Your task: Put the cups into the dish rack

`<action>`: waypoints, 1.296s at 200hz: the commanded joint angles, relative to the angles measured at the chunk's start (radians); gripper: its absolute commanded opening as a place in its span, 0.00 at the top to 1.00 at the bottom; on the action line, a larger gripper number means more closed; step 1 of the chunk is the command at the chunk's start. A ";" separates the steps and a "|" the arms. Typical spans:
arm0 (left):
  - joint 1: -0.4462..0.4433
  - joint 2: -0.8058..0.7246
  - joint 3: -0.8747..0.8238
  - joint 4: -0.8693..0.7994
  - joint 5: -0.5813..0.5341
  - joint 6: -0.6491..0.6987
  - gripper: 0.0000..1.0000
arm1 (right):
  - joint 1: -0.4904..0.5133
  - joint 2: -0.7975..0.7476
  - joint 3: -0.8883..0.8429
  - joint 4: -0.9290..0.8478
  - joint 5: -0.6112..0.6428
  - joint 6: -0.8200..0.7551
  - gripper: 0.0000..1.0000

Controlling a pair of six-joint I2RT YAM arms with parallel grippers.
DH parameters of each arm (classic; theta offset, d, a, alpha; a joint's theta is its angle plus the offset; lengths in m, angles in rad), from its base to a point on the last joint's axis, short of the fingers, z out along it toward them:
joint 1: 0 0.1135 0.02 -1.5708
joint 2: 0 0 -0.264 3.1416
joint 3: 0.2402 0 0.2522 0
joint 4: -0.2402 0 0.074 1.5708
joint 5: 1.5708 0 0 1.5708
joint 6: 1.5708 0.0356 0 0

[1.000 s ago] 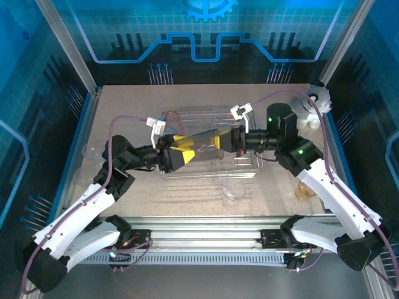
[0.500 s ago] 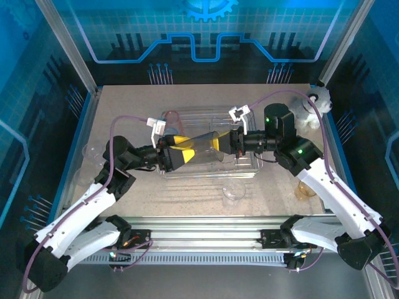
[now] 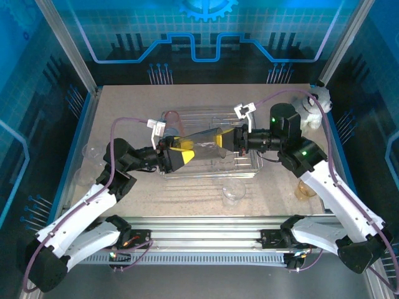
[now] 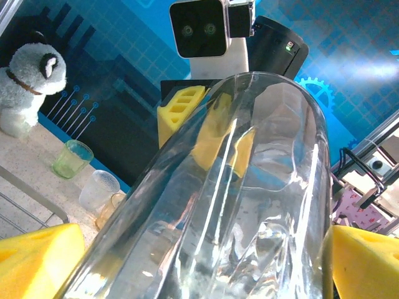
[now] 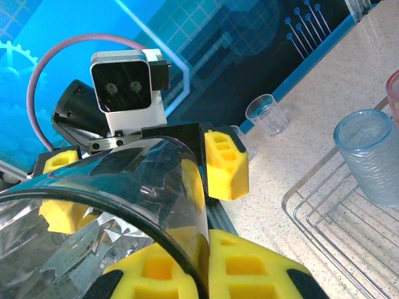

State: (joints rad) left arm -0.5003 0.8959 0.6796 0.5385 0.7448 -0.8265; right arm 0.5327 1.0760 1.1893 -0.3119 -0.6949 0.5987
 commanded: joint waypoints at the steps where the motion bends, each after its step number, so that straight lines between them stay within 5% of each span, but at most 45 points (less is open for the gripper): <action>1: 0.000 -0.008 -0.014 0.087 0.025 -0.028 0.05 | -0.005 0.002 -0.011 0.058 -0.056 0.029 1.00; 44: 0.000 -0.008 -0.010 0.106 0.017 -0.026 0.16 | 0.006 0.045 0.012 -0.008 -0.081 0.001 1.00; 80: 0.000 -0.009 -0.014 0.125 0.009 -0.027 0.51 | 0.009 0.049 0.023 -0.062 -0.058 -0.038 0.98; 101: 0.000 -0.012 -0.014 0.107 -0.006 -0.022 0.71 | 0.009 0.035 0.022 -0.067 -0.031 -0.050 0.76; 122: 0.000 -0.025 -0.008 0.034 -0.044 0.006 0.77 | 0.008 0.014 0.044 -0.134 0.063 -0.098 0.49; 136: 0.000 -0.048 0.029 -0.148 -0.111 0.080 0.79 | 0.006 -0.002 0.083 -0.264 0.235 -0.157 0.45; 161: -0.004 -0.063 0.200 -0.712 -0.320 0.292 0.86 | -0.015 -0.013 0.132 -0.518 0.667 -0.235 0.41; 175: -0.009 -0.043 0.295 -0.955 -0.418 0.388 0.89 | -0.049 -0.021 0.127 -0.599 0.798 -0.254 0.40; 203: -0.024 -0.003 0.408 -1.221 -0.550 0.462 0.91 | -0.120 -0.098 0.033 -0.582 0.836 -0.269 0.39; 259: -0.095 0.175 0.536 -1.415 -0.709 0.463 0.95 | -0.183 -0.154 -0.057 -0.542 0.761 -0.284 0.39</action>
State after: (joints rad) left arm -0.5568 0.9905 1.1439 -0.7185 0.1532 -0.4053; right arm 0.3637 0.9264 1.1465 -0.8410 0.0578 0.3458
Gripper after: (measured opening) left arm 0.688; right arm 0.605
